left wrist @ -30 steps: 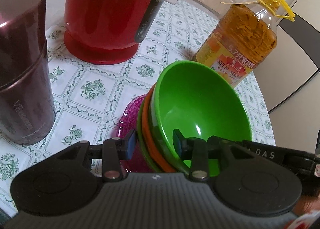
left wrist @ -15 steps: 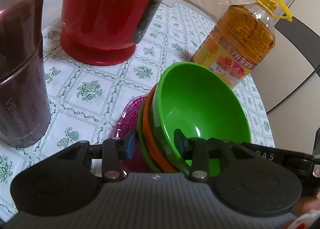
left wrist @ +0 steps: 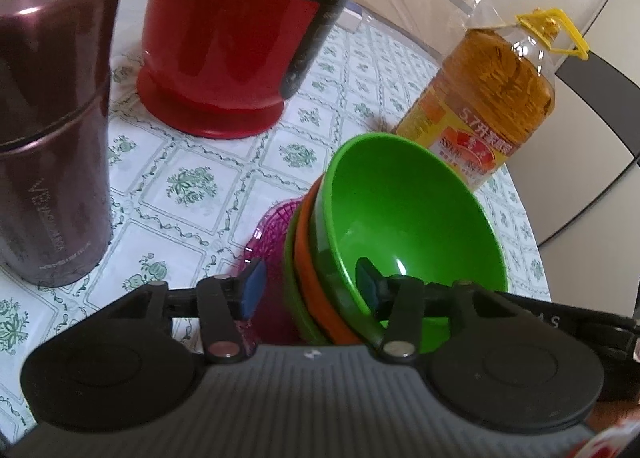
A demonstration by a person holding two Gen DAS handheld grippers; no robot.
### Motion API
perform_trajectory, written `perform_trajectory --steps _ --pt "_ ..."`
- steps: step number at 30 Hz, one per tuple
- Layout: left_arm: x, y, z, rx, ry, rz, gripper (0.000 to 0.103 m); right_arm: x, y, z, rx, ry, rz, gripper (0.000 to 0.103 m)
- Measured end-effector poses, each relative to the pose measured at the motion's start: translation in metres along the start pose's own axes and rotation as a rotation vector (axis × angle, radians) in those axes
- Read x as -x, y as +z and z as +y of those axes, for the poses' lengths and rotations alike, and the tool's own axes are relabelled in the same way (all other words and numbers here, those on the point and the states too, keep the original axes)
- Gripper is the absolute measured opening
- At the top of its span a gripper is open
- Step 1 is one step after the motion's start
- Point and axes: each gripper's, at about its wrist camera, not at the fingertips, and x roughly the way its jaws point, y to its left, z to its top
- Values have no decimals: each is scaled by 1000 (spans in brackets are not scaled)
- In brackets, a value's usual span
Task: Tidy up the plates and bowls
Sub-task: 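Lower the bowl stack onto the pink plates and open both grippers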
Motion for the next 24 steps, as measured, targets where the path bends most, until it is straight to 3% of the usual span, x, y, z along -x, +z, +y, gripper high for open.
perform_trajectory --steps 6,24 --pt "12 -2 -2 -1 11 -39 51 10 -2 2 -2 12 -26 51" --pt "76 -34 -18 -113 108 -188 58 66 -26 15 32 24 -91 53"
